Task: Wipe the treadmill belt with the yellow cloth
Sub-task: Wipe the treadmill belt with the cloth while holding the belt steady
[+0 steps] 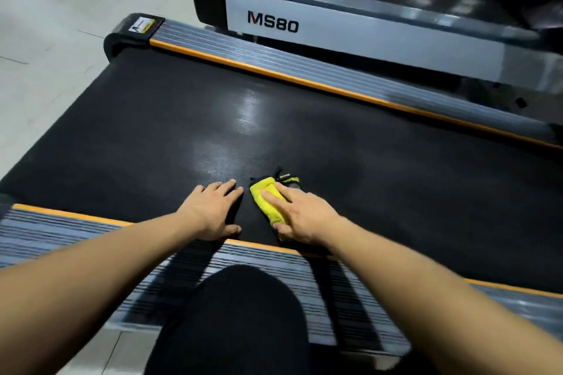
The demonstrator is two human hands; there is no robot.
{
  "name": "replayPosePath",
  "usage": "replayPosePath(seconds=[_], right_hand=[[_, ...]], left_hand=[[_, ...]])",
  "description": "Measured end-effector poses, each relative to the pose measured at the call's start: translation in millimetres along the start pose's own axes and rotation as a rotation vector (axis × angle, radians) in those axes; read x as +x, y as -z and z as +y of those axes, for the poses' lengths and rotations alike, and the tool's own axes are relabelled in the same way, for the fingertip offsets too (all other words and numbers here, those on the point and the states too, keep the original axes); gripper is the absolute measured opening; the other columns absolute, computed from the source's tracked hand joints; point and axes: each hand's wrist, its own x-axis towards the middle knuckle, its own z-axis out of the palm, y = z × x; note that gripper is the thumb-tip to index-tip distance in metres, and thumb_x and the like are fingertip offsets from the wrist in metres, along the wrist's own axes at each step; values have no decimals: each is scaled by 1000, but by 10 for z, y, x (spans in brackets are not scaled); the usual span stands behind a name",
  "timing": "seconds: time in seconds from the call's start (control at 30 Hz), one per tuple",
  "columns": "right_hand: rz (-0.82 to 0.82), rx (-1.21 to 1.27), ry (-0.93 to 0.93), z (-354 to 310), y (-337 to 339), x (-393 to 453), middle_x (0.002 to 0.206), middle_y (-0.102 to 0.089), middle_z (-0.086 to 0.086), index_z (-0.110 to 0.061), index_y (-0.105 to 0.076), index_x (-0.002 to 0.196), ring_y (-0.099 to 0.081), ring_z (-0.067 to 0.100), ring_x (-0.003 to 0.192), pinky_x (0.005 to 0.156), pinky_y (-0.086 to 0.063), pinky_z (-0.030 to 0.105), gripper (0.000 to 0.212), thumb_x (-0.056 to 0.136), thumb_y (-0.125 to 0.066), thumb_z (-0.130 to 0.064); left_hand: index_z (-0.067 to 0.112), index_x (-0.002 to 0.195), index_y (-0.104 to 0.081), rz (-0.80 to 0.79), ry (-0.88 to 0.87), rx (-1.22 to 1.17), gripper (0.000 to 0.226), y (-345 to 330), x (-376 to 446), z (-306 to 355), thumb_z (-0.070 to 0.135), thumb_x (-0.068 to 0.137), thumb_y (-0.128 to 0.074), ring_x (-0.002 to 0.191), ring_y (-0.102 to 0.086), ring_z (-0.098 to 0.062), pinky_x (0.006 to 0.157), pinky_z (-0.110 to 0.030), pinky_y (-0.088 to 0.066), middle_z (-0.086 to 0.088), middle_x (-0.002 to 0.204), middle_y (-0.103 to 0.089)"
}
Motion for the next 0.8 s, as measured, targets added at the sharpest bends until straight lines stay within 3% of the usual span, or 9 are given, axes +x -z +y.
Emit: replayPosePath(seconds=[0.1, 0.17, 0.33, 0.5, 0.7, 0.8], right_hand=[[-35, -157, 127, 184, 109, 55, 166, -12, 9, -36, -2, 157, -26, 31, 149, 117, -28, 46, 83, 91, -43, -65], [-13, -108, 125, 200, 57, 6, 167, -7, 6, -38, 4, 157, -14, 23, 153, 122, -18, 48, 83, 92, -40, -65], [295, 391, -66, -101, -410, -102, 167, -8, -10, -46, -14, 155, -8, 10, 154, 121, -23, 49, 71, 95, -49, -37], [510, 348, -158, 43, -414, 602, 164, -25, -2, -41, -29, 153, -22, 15, 151, 123, -17, 49, 63, 91, -41, -34], [573, 250, -543, 1083, 156, 2071, 159, -35, 10, -31, -35, 152, -31, 25, 146, 121, -5, 58, 60, 93, -49, -35], [618, 309, -582, 1457, 386, 2587, 156, -37, 15, -26, -42, 147, -35, 32, 142, 119, -18, 59, 59, 89, -41, -39]], left_hand=[[28, 162, -8, -112, 1, 22, 90, 202, 35, 10, 65, 92, -51, 155, -15, -29, 120, -50, -25, 1, 171, -1], [28, 160, -17, -129, 14, 18, 79, 356, 86, -40, 61, 96, -48, 153, -20, -31, 118, -50, -30, 0, 170, -7], [28, 157, -22, 46, 41, 45, 64, 397, 229, -265, 55, 101, -35, 150, -26, -30, 115, -48, -34, -4, 167, -17], [29, 157, -31, 261, 29, 52, 69, 160, 700, -511, 58, 95, -21, 146, -39, -35, 116, -49, -34, -10, 164, -33], [34, 162, -9, 303, 32, -3, 69, -6, 1035, -568, 60, 98, -15, 157, -10, -33, 127, -51, -7, -6, 170, -7], [39, 159, 10, 274, 0, -35, 68, 25, 1060, -663, 62, 101, -15, 156, 17, -26, 125, -45, 13, 1, 168, 18]])
